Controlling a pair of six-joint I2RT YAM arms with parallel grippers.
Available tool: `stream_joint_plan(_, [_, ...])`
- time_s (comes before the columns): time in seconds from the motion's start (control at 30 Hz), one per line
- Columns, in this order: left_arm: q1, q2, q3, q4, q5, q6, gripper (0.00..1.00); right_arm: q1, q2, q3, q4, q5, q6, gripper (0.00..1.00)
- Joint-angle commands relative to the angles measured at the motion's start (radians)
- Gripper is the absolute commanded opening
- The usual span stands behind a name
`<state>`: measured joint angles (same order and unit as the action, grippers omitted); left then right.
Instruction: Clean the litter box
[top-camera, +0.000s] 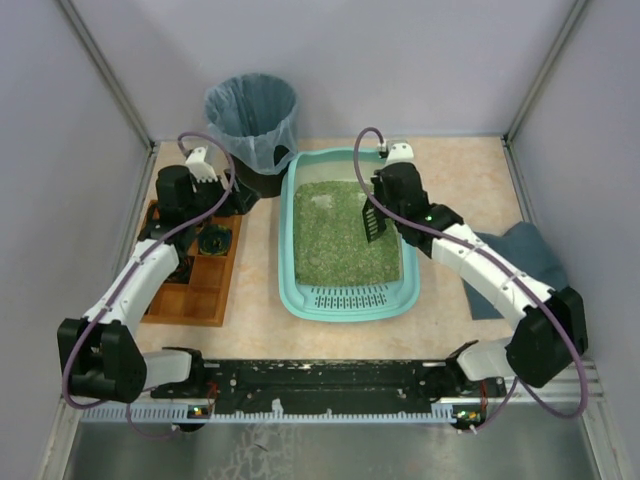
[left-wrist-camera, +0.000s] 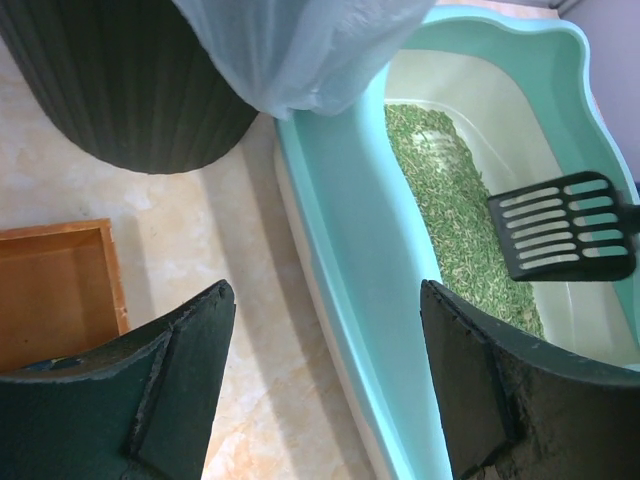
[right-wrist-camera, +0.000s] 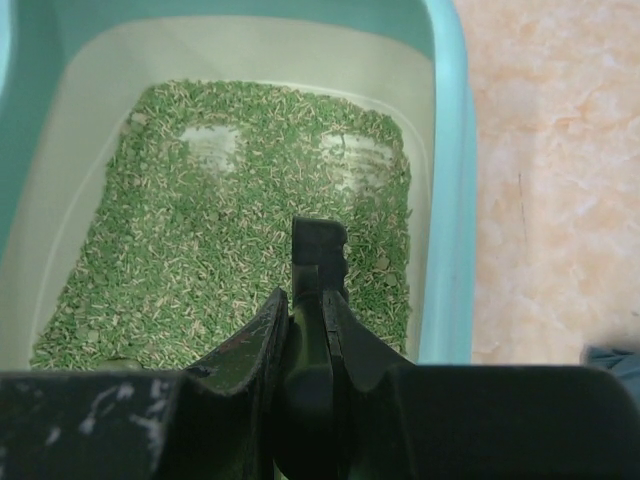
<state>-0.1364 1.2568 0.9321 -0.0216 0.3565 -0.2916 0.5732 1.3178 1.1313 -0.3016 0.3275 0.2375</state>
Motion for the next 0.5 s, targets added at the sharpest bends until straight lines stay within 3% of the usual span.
stream_joint_plan(0.0, [-0.027, 0.002, -0.003, 0.02, 0.003, 0.031, 0.8, -0.005, 0.062, 0.022, 0.057, -0.022, 0.042, 0.0])
stream_joint_plan(0.23, [-0.029, -0.001, -0.003, 0.02, -0.011, 0.041, 0.8, -0.008, 0.185, 0.021, 0.055, -0.164, 0.096, 0.05])
stream_joint_plan(0.47, [-0.028, -0.005, -0.002, 0.02, -0.016, 0.043, 0.8, -0.019, 0.213, -0.008, 0.059, -0.184, 0.104, 0.13])
